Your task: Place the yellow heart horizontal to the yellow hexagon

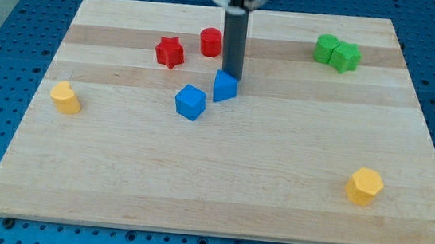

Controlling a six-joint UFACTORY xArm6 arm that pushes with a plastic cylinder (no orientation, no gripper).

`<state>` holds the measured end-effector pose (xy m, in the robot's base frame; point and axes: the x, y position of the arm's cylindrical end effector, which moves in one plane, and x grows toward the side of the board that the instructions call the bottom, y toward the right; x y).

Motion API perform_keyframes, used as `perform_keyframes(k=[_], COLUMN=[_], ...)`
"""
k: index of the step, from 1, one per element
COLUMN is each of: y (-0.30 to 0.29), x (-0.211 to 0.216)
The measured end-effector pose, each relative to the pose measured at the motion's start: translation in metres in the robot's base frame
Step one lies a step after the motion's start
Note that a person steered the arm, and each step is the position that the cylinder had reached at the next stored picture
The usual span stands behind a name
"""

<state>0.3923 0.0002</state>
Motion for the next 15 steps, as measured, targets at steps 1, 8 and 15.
perform_keyframes(k=[1, 8, 15], y=[-0.029, -0.163, 0.048], x=[0.012, 0.095, 0.082])
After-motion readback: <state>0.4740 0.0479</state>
